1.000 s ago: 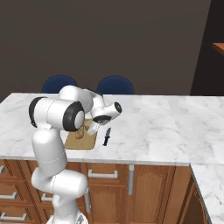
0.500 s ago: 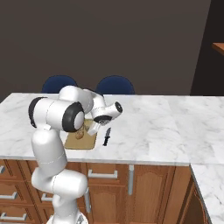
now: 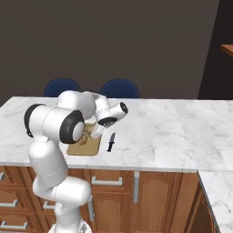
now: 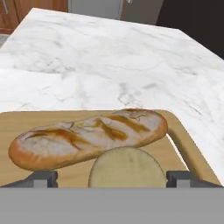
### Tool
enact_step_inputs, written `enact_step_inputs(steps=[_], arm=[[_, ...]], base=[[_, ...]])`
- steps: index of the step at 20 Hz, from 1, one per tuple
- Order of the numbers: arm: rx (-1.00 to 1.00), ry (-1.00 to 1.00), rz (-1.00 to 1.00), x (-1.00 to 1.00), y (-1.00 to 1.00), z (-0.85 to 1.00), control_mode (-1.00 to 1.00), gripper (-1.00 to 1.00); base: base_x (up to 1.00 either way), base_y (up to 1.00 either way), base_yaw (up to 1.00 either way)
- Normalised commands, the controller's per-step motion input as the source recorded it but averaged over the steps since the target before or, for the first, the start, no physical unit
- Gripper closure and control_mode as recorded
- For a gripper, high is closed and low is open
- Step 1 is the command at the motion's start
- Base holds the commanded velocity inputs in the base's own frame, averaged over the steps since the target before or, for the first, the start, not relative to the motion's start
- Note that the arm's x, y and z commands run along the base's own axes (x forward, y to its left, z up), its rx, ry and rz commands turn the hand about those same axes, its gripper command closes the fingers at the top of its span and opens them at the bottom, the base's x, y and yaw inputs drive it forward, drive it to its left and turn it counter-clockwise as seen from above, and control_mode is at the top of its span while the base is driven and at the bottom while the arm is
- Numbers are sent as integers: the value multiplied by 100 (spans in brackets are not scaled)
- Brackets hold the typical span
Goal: Retrieve the sausage and cheese from the fridge and place them on the cutting board on the counter.
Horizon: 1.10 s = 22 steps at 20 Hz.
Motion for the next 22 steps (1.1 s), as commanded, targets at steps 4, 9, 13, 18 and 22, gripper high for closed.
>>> enact_step_inputs(steps=[4,9,13,18,22], arm=[[0,0,5,0,-5,49,-100,-100],[0,0,5,-24,-2,65,-100,-100],[-2,-7,-2,-97,0,77,-100,-100],[-10,-4,-34,-98,9,44,-100,-100],[-7,0,-45,-79,11,48,-100,-100]], base=[[0,0,0],[0,0,0],[0,0,0],[0,0,0],[0,0,0]])
